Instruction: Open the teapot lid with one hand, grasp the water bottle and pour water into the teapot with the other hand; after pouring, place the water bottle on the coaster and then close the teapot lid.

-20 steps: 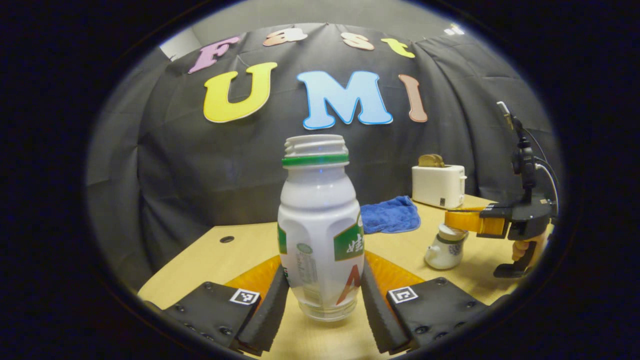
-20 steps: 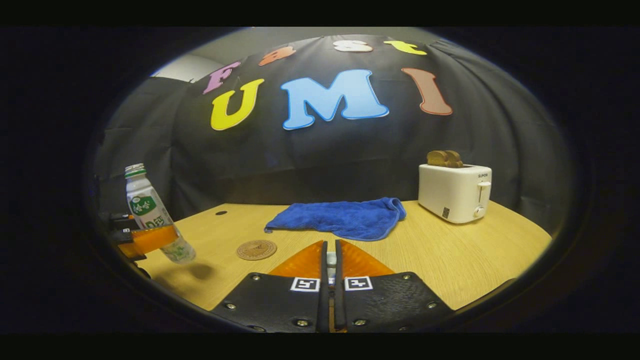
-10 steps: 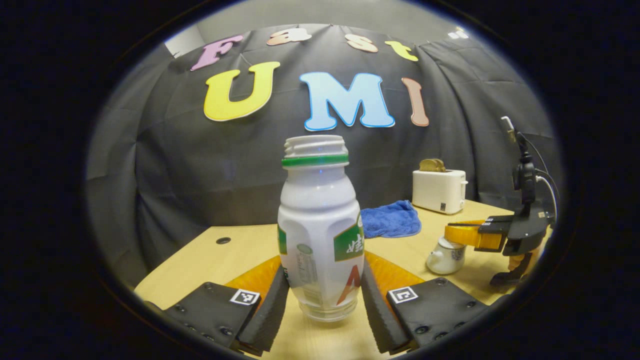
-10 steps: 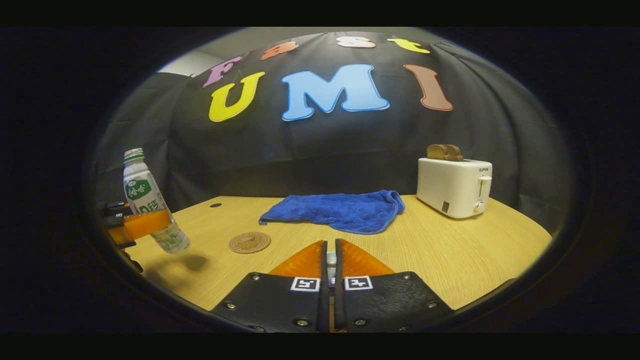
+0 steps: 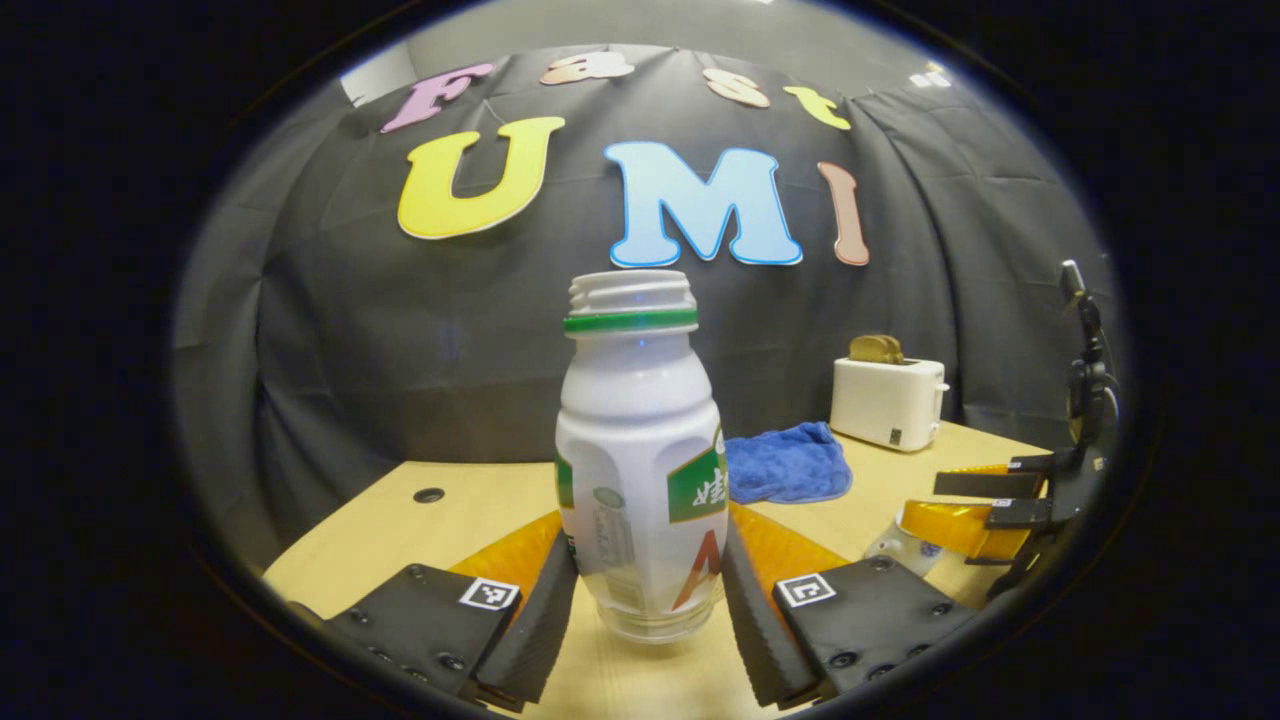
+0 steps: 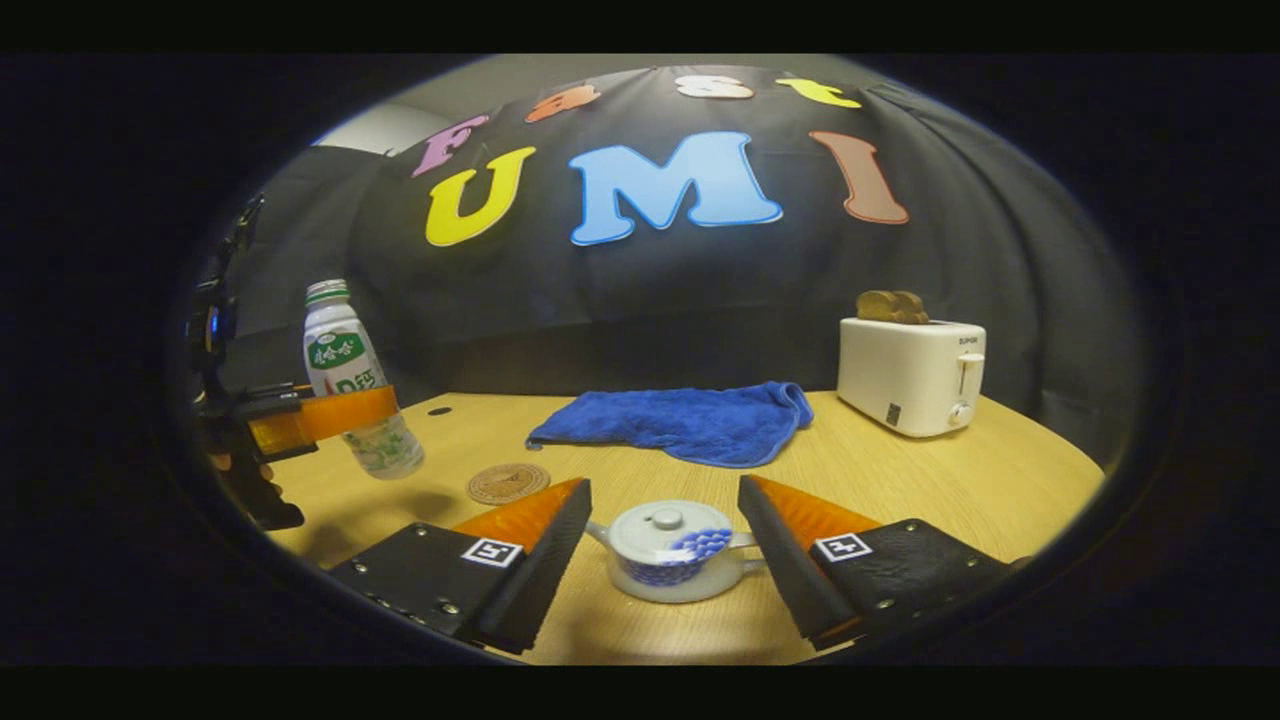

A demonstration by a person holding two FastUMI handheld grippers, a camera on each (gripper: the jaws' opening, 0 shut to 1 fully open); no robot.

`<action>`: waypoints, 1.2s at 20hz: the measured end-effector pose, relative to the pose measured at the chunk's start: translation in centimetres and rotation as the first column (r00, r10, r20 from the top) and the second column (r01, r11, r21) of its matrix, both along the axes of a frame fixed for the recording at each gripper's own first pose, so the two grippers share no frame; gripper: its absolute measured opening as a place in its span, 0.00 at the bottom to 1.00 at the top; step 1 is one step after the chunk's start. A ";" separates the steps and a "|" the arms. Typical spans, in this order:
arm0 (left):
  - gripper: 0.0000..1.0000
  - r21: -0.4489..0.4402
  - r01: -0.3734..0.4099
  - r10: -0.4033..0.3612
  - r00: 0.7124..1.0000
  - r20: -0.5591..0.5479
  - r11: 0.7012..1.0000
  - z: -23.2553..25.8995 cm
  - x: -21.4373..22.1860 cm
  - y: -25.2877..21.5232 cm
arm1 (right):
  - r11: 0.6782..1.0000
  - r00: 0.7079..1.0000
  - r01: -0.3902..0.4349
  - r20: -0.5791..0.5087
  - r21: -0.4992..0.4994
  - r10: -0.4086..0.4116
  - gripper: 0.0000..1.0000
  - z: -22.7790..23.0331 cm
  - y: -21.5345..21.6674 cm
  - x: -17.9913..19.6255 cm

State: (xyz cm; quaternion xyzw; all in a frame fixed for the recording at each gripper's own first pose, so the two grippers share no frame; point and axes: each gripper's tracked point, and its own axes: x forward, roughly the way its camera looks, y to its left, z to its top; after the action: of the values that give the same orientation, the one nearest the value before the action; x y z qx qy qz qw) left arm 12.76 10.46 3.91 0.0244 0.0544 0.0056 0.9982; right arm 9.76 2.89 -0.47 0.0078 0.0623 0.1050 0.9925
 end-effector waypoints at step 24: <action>0.94 -0.032 0.012 -0.015 0.997 -0.082 0.999 -7.0 9.5 -2.3 | 0.996 0.991 0.064 0.114 0.069 -0.072 0.91 3.7 -2.2 -1.0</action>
State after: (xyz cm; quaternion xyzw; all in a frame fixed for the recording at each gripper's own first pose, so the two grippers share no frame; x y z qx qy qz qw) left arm 22.28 8.20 -3.09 0.0092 0.0954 -0.0030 0.9954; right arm 8.71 0.68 3.19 0.0363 0.0004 0.0733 0.9967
